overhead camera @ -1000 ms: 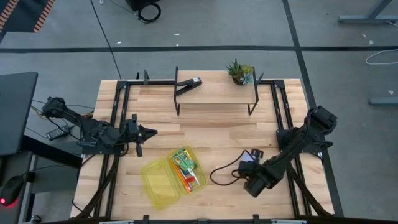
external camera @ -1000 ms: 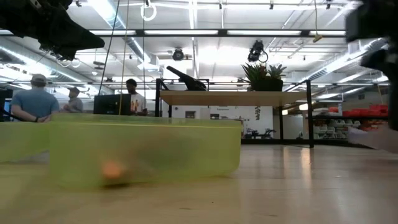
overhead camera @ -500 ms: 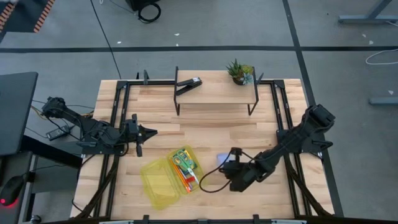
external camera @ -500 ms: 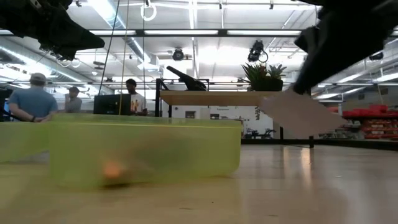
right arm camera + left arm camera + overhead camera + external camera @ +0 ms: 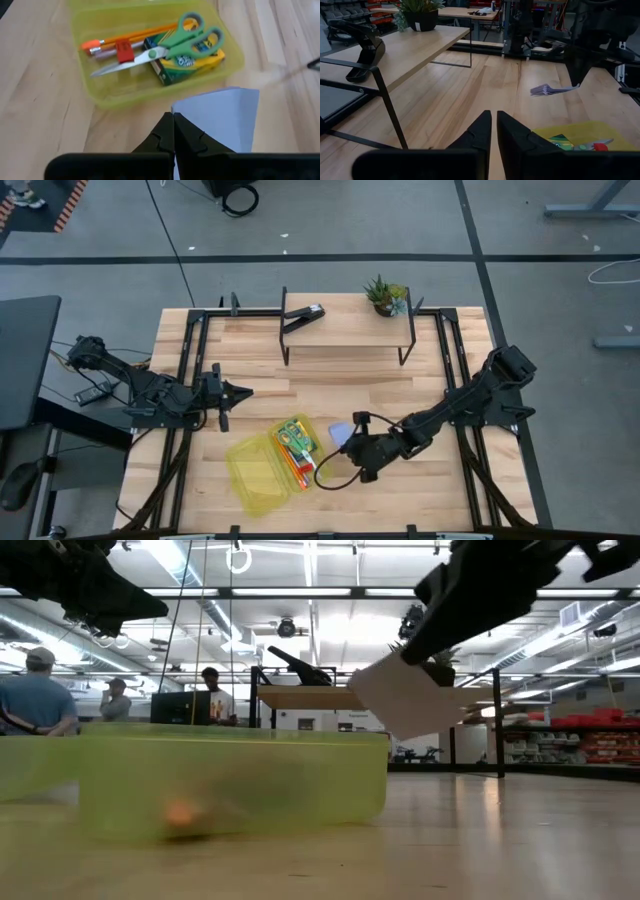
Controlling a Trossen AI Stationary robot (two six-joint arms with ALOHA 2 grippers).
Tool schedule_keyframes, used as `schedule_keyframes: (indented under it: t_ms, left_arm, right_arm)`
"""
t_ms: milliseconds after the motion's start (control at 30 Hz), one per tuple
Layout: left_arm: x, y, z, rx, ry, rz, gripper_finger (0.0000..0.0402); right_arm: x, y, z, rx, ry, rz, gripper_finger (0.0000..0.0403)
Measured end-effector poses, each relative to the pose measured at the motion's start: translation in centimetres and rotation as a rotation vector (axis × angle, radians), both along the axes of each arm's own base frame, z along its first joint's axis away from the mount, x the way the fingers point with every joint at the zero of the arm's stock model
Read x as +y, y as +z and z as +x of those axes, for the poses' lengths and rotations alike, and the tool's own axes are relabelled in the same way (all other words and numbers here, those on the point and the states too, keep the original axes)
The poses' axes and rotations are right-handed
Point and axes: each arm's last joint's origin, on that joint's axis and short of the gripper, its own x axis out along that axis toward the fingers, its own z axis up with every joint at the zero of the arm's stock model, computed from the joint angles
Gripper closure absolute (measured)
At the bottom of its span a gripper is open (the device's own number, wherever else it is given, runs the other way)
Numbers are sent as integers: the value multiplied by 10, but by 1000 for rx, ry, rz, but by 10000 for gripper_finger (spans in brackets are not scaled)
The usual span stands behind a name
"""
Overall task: Pack school essentials
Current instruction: Put the white sticky note into the supply box
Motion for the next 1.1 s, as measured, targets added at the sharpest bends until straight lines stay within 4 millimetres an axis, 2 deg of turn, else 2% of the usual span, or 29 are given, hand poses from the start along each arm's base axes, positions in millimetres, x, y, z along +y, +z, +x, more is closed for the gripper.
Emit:
schedule_keyframes:
  t_ms: [600,867,1100]
  left_arm:
    - [0,0,0,0,0,-1,367]
    - [0,0,0,-1,0,0,362]
    - [0,0,0,0,0,0,371]
  right_arm:
    - [-35,16,35,-152,245,40,397]
    - [-36,26,45,-290,316,43,397]
    - [-26,-1,61,-347,363,68,397]
